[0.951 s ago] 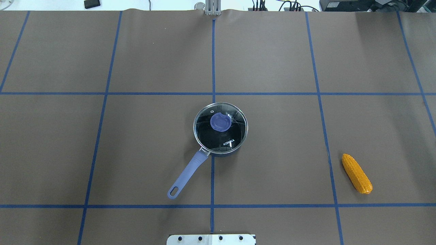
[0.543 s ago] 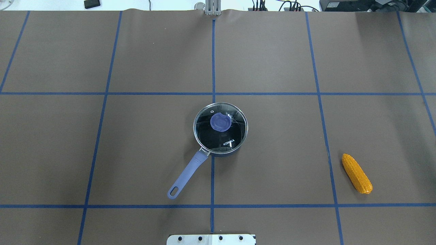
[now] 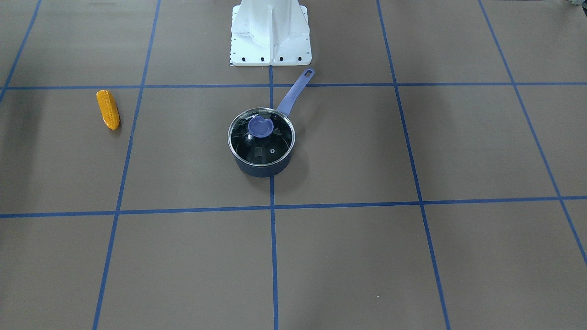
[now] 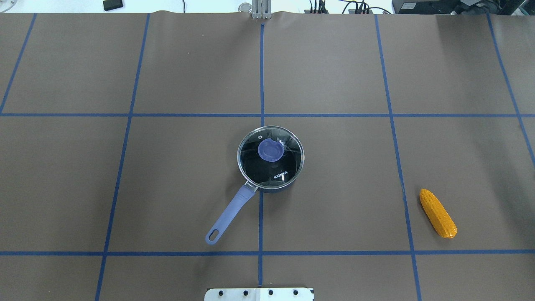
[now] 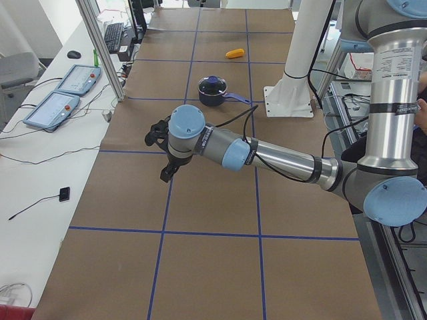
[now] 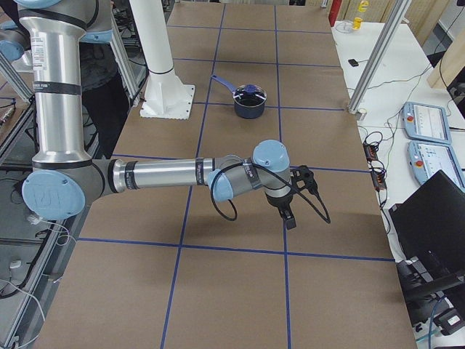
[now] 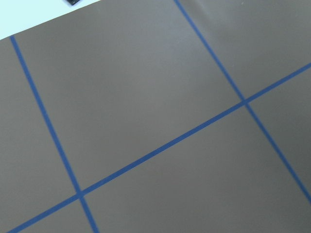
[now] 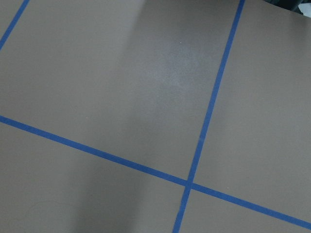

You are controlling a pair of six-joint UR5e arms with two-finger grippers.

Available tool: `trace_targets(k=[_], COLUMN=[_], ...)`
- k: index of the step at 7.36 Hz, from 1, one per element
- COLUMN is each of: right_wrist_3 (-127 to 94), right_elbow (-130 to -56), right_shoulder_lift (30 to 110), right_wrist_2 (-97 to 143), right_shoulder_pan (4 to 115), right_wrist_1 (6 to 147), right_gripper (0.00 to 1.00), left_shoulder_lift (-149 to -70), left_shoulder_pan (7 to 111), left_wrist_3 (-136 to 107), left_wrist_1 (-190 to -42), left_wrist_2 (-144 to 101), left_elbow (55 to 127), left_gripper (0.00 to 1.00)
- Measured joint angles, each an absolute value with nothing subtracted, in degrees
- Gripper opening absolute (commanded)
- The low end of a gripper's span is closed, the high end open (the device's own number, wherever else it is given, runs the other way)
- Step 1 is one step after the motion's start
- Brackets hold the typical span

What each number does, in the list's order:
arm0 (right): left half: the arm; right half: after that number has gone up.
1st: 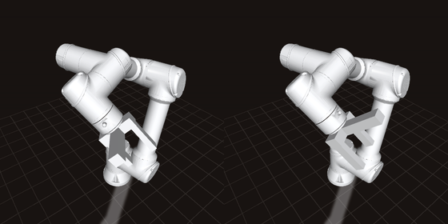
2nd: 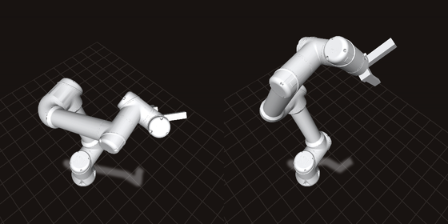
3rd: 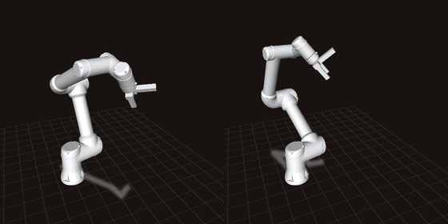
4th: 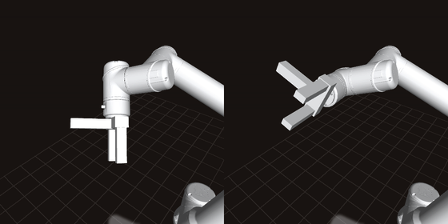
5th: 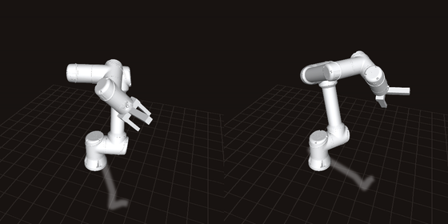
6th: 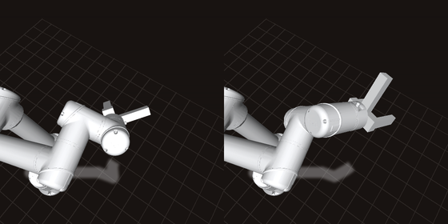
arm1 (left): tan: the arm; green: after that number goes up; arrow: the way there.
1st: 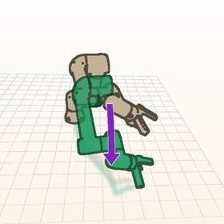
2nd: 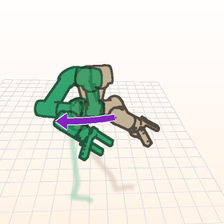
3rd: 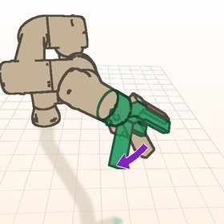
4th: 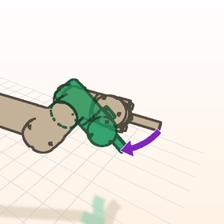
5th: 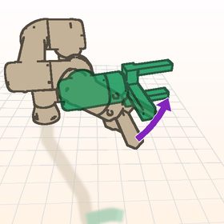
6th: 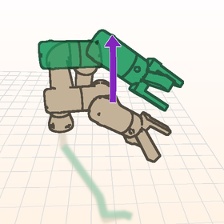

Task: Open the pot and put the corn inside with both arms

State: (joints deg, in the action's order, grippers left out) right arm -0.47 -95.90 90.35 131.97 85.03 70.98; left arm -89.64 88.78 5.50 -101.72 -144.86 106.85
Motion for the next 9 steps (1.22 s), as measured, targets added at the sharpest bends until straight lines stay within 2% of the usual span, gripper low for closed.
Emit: trace_targets(k=[2,5,9], right_wrist_3=[-0.6,-0.5,-0.5], right_elbow=[-96.0,-95.8,-95.5], right_shoulder_lift=[90.6,90.8,90.7], right_wrist_2=[132.9,133.1,133.0], right_shoulder_pan=[84.7,84.6,84.6], right_wrist_1=[70.9,70.8,70.8], right_gripper=[1.0,1.0,1.0], left_shoulder_lift=[-93.5,-102.8,-126.2], left_shoulder_pan=[82.3,64.7,42.4], left_wrist_3=[-7.5,-30.4,-52.0], left_wrist_1=[-102.9,-101.3,-80.5], left_wrist_2=[-139.6,-128.0,-113.0], left_elbow=[109.1,111.2,109.4], left_gripper=[0.99,0.99,0.98])
